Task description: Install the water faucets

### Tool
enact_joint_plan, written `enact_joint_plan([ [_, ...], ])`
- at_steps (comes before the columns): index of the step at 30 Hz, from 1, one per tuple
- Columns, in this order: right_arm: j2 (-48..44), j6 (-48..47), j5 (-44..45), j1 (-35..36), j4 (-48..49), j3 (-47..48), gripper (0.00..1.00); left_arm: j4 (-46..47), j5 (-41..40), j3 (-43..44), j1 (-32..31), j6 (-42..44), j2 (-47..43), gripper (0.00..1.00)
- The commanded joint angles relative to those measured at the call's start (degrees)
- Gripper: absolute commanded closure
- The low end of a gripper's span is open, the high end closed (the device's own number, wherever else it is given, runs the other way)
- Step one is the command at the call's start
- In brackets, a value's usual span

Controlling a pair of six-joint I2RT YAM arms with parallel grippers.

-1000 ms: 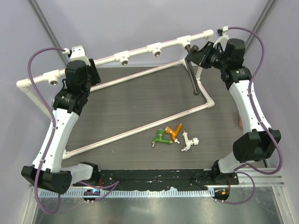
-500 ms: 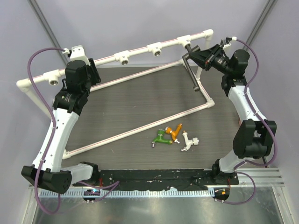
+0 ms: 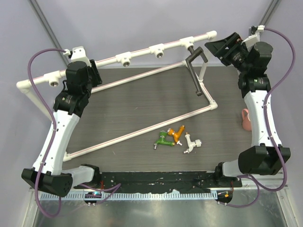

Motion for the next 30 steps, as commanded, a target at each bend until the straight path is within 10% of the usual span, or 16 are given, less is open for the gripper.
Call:
enact_joint_plan([
  [1,-1.5,-10.9,6.4,-0.2,-8.4,3.8,0.18,0.7,-5.3,0.8,2.2,0.0,-2.5,1.0],
  [20,7.8,-8.0,3.3,6.7,-0.7,4.9,0.27,0.6,-5.1,0.9,2.3,-0.1,-2.4,1.0],
  [30,7.8,9.3,-2.9,6.7,13.1,-0.5,0.82,0.5,-4.8,0.9,2.6,-0.2,-2.2,1.0],
])
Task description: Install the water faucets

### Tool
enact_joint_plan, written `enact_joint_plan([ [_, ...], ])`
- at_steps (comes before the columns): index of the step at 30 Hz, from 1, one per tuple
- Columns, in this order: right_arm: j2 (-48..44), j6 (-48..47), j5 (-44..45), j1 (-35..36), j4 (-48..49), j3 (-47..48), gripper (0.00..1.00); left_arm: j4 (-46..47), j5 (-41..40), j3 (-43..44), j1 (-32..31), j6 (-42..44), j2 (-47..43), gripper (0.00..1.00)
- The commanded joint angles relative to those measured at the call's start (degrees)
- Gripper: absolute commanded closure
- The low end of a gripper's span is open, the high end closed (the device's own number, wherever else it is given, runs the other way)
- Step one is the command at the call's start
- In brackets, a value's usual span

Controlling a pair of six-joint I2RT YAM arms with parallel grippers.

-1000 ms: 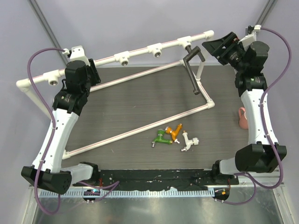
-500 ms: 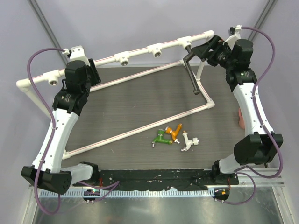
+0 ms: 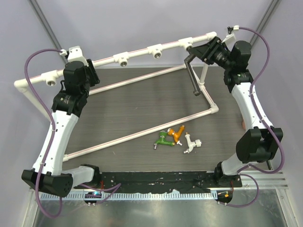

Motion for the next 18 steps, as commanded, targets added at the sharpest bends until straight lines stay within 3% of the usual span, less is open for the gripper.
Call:
enact_joint_plan([
  [1,-0.6,16.2,1.1,0.1,9.5,-2.7,0.85,0.1,-4.4,0.9,1.5,0.0,-2.2,1.0],
  [5,-0.2,27.5,-0.3,-0.4,21.7,-8.1,0.99,0.2,-4.4,0.9,1.5,0.0,-2.3,1.0],
  [8,-0.5,34.5,1.2,-0.7,27.3,-12.1,0.99,0.2,-4.4,0.9,1.5,0.0,-2.4,1.0],
  [18,-2.9,45.6,8.0,-0.8,32.7,-21.4,0.99,0.3,-4.6,0.8,1.5,0.1,-2.8,1.0],
])
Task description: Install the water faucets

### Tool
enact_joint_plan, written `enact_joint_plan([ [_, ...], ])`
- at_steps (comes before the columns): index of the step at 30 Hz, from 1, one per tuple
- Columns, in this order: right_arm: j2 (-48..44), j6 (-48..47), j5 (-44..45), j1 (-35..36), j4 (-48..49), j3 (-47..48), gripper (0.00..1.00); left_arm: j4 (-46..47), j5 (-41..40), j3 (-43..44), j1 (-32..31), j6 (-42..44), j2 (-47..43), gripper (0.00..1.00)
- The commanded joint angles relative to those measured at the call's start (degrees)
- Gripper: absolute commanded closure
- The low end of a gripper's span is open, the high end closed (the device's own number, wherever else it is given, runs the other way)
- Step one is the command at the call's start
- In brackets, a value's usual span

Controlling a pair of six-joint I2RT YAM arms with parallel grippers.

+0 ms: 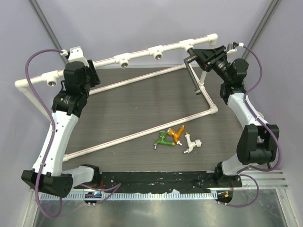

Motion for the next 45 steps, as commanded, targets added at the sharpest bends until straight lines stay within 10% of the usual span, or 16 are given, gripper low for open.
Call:
enact_joint_plan([
  [1,-1.4,11.3,6.9,0.5,0.9,-3.0,0.98,1.1,-5.3,0.8,1.4,0.2,-2.3,1.0],
  [10,-0.9,16.5,8.5,0.5,6.0,-9.0,0.84,1.2,-5.0,0.9,1.4,0.1,-2.4,1.0],
  [22,-8.1,-9.5,12.3,-1.5,-22.5,3.2,0.15,1.1,-4.8,0.9,1.6,0.1,-2.6,1.0],
  [36,-16.5,-43.1,34.6,-0.3,-49.6,17.0,0.05,1.1,-4.6,0.8,1.7,0.0,-2.7,1.0],
  [45,-8.9,-73.4,62.9,23.9,-67.2,38.4,0.04,1.3,-4.7,0.8,1.8,-0.1,-2.7,1.0],
])
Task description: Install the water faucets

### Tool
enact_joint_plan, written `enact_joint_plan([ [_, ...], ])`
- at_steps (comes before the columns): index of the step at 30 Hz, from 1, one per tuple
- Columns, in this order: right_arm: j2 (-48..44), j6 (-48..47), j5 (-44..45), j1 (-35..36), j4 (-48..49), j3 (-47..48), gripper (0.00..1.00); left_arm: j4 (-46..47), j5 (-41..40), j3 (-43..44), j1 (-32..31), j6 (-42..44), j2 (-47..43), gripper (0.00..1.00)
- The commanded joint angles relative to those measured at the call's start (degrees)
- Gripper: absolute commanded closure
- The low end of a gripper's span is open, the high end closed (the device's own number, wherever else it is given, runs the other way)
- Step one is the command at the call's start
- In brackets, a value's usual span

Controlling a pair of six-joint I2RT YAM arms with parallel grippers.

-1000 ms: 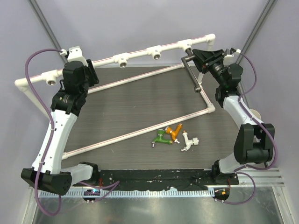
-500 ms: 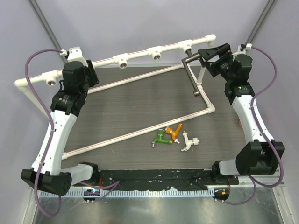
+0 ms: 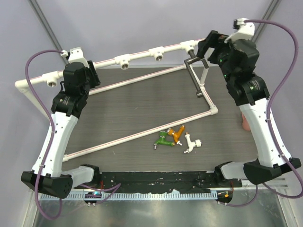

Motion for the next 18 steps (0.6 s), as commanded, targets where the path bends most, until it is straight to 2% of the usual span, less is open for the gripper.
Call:
enact_joint_plan([
  [1,5.1,-19.5,22.2,11.8,-10.2,10.2,0.04,2.5,-5.5,0.8,1.9,-0.1,-2.0,1.0],
  [2,6.2,-24.8,24.9,14.4,-10.6,11.3,0.05,2.5,-5.5,0.7,1.8,-0.1,-2.0,1.0],
  [5,10.7,-31.5,37.2,22.4,-12.3,15.0,0.05,2.6,-5.5,0.8,2.0,-0.1,-2.1,1.0],
  [7,14.7,-36.8,41.7,26.7,-14.0,17.9,0.05,2.4,-5.5,0.8,2.0,-0.1,-2.0,1.0],
  [8,16.0,-38.4,45.8,27.7,-14.7,18.7,0.05,2.5,-5.5,0.8,2.0,-0.1,-2.0,1.0],
  [12,21.4,-46.9,53.0,31.4,-16.1,21.6,0.06,2.4,-5.4,0.8,2.0,-0.1,-2.1,1.0],
  [14,23.3,-48.8,54.3,32.4,-15.2,21.2,0.07,2.5,-5.4,0.8,2.1,-0.1,-2.2,1.0],
  [17,23.9,-53.6,57.4,32.7,-9.5,17.6,0.09,2.4,-5.4,0.8,2.0,-0.1,-2.2,1.0],
  [18,24.0,-55.5,58.5,32.7,-4.9,14.8,0.09,2.4,-5.4,0.8,2.1,-0.1,-2.2,1.0],
])
